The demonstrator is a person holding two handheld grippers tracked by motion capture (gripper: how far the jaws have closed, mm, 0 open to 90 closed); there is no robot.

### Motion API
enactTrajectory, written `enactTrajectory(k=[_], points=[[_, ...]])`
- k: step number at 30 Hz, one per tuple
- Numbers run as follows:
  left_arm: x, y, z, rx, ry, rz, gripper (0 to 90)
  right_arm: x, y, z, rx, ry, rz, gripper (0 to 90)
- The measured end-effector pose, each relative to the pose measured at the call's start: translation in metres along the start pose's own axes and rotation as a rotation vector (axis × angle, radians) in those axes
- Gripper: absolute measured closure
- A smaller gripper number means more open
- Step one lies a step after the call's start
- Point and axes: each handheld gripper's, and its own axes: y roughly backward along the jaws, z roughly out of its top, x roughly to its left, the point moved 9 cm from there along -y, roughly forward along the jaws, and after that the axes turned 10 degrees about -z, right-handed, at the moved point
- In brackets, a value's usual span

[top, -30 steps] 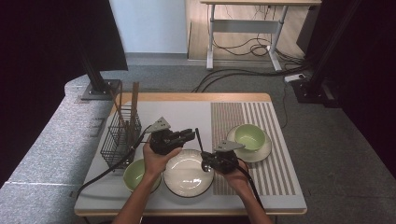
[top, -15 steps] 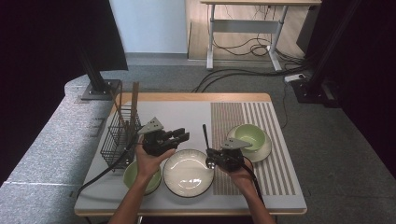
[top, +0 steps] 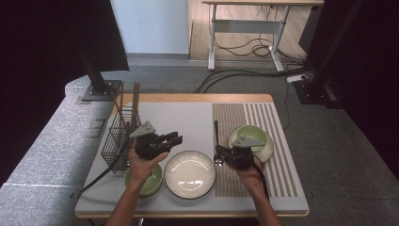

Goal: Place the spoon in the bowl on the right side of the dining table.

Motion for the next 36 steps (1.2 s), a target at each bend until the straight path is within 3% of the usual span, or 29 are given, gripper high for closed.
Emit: enactTrajectory(k=[4,15,24,36], points=[[0.000,0.002,-0.004,0.005,0.009,-0.012,67.3,-0.007,0.003,0.002,-0.013,-0.018,-0.015,87.2],[0.005,0.008,-0.011,0.016,0.008,0.016,67.3,-0.027,0.013,0.006,-0.042,-0.055,-0.049,89.3],[0.007,0.012,-0.009,0.011,0.009,0.025,68.0,-0.038,0.007,0.000,-0.042,-0.068,-0.082,89.8],[0.011,0.025,-0.012,0.013,0.010,0.046,67.8,-0.063,0.025,0.008,-0.099,-0.119,-0.126,89.8]])
